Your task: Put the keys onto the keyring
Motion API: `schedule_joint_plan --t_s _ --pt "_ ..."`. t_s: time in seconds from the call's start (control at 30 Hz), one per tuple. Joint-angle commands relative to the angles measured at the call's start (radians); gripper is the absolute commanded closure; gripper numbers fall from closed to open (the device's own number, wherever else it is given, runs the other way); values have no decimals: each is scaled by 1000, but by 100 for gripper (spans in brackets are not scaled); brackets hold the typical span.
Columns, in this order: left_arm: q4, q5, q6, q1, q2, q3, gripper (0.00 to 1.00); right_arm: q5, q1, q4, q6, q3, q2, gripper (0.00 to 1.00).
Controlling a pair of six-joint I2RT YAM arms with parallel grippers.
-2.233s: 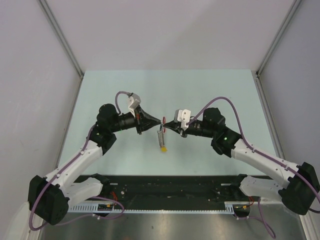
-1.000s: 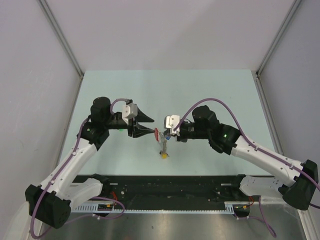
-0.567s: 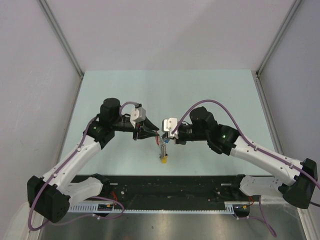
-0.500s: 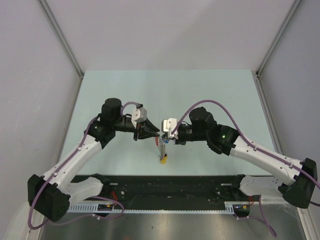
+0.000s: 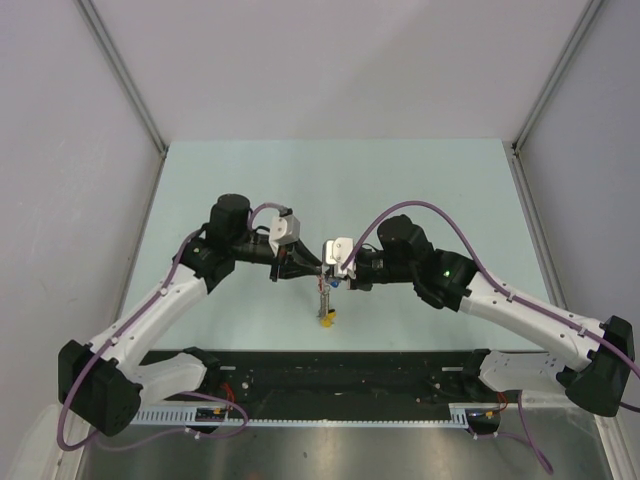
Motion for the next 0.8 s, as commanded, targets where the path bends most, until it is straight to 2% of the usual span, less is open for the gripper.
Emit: schedule_joint_plan --t_s 0.0,0.13,0.23,0.77 --pt "-86 69 50 -11 6 52 73 13 6 36 -17 57 -7 100" --pt "-111 87 68 -11 4 59 65 14 8 32 -16 55 -11 100" --pt "-111 98 67 -10 9 58 63 11 8 32 -16 55 -9 100" --pt "-149 106 77 -30 52 73 67 8 12 39 -19 55 -12 100"
